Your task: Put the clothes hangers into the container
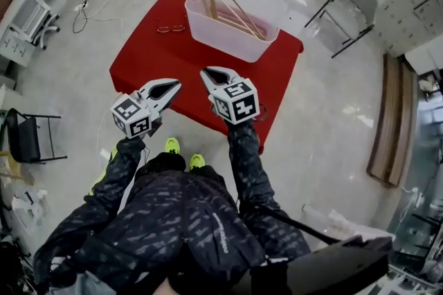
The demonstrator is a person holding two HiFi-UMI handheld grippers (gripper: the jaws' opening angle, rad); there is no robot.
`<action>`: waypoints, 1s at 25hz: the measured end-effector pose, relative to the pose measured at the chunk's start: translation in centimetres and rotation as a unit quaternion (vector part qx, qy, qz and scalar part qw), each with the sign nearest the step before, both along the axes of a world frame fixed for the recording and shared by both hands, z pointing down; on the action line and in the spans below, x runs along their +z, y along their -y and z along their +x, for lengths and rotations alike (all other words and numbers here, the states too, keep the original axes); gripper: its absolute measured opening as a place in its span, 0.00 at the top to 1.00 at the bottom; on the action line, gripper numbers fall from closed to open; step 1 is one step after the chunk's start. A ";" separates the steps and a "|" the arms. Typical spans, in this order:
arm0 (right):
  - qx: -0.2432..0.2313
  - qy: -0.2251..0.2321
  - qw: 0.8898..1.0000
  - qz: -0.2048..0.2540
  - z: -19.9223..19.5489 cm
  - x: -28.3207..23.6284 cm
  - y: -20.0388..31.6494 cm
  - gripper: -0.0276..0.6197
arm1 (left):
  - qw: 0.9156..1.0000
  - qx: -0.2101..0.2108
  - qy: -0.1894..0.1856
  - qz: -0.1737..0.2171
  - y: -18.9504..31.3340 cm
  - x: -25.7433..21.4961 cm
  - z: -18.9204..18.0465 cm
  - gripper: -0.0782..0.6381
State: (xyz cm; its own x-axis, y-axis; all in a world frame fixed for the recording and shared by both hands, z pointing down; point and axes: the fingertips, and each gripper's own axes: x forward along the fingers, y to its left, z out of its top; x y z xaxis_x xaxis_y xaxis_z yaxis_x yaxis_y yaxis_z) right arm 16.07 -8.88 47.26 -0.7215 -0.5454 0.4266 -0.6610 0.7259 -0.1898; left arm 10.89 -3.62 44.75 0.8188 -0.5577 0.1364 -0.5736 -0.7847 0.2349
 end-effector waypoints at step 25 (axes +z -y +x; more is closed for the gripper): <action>-0.035 0.035 0.998 -0.041 -7.1 1.7 -14.7 0.91 | 0.999 -0.013 -0.031 -0.009 -12.6 0.5 -6.1 0.87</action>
State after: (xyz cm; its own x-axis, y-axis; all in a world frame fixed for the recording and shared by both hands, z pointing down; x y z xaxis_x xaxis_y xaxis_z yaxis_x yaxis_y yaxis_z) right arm 8.98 5.82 48.97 -0.7866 -0.4571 0.4152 -0.5917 0.7504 -0.2946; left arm 4.78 8.95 45.28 0.8112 -0.5767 0.0962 -0.5777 -0.7652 0.2840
